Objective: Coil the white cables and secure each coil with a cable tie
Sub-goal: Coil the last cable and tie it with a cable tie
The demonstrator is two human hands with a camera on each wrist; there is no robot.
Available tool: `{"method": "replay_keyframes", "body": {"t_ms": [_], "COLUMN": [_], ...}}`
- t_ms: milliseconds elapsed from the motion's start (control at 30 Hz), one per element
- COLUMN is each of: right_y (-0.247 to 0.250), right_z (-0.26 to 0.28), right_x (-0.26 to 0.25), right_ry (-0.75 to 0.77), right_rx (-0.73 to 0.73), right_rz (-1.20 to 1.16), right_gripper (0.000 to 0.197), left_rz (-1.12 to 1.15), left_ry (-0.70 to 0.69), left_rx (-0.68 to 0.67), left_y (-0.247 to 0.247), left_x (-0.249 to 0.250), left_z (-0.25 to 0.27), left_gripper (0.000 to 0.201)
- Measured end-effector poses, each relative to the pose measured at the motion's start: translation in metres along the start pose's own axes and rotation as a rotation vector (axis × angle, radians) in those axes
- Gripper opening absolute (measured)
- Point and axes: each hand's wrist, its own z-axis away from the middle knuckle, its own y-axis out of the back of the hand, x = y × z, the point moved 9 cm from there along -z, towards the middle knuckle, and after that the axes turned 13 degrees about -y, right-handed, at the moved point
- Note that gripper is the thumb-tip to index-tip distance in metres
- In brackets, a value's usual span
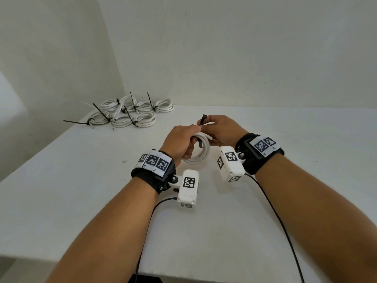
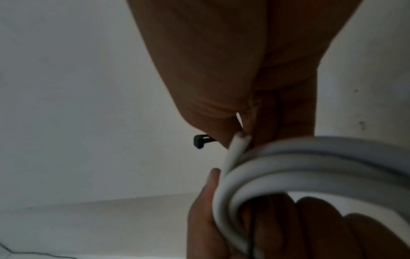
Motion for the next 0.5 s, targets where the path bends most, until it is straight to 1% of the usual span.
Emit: {"method": "replay_keyframes", "body": {"t_ms": [67,133,233,333,433,500], "right_y": [0.0,-0.003,-0.001,0.002,0.006,0.007], "right_z": [0.001,0.003,0.007,0.007,0.004,0.005], "right_x": [0.0,-0.003,-0.009,-0.008,-0.007,-0.011], "right_ry": [-0.034,-0.044,-0.037,-0.036,-0.004,0.041], "right_rx": [-0.014,-0.038,0.004,0.053,0.105,0.144], "right_rz": [-0.015,0.023,0.103,0.096,0.053,0.074], "right_gripper": [0.017,0.013,0.011,0.01,0.022,0.022], "left_rz": [-0.009,-0.013,-0.006,-0.048,-0.097,-0.106], "left_ry": [0.008,0.018,0.013,0.011,0.037,0.076], "left_rx": [0.014,0.036,0.064,0.066,0.075,0.086], "left_y": [0.003,0.006,0.007,0.008,0.011,0.015], "left_x": [-0.003,-0.004,-0.003,-0.005,-0.01,-0.014], "left_z": [0.0,0.0,-0.001,-0.002,-0.003,-0.003], "left_gripper": [0.046,0.043,0.033,0.028,0.028,0.029]}}
